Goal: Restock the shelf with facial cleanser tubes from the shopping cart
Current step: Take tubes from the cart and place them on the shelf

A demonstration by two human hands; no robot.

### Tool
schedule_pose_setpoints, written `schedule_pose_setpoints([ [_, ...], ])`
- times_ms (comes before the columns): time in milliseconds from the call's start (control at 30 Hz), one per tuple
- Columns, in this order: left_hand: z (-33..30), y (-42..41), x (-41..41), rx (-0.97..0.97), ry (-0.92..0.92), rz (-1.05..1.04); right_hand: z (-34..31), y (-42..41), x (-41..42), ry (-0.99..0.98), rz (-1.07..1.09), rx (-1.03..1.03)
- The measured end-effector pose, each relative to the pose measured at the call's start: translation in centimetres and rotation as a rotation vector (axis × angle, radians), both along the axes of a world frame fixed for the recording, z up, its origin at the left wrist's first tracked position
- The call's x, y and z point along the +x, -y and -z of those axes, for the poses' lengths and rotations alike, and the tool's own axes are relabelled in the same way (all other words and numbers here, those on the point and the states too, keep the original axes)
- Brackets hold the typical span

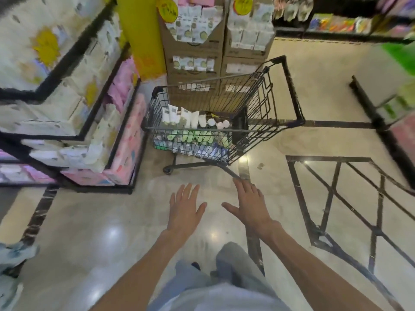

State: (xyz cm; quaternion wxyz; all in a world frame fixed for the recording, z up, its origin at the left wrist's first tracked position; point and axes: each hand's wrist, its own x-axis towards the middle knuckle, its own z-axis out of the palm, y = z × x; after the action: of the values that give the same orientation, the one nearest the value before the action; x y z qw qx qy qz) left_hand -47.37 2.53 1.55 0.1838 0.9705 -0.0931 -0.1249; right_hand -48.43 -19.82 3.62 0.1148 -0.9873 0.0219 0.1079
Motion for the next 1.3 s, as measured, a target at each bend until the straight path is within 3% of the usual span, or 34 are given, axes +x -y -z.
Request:
schedule_pose_setpoints([
  [500,1.8,6.5,30.7,-0.1,0.054,0.043,1.7,5.4,30.6,0.079,-0.003,0.144],
  [867,6.4,10.2,47.2,-0.139,-0.223,-0.105,5.6,9.8,46.3,-0.128,0.026,0.189],
  [1100,17.5,11.4,54.1,-0.088,-0.422,-0.141,14.3,9.9,51.2,-0.292,0.093,0.194],
  [1300,27.0,13.2,57.6,-0.055,-0.487,-0.187,21.5,10.2,52.7,-0.397,0.07,0.186],
])
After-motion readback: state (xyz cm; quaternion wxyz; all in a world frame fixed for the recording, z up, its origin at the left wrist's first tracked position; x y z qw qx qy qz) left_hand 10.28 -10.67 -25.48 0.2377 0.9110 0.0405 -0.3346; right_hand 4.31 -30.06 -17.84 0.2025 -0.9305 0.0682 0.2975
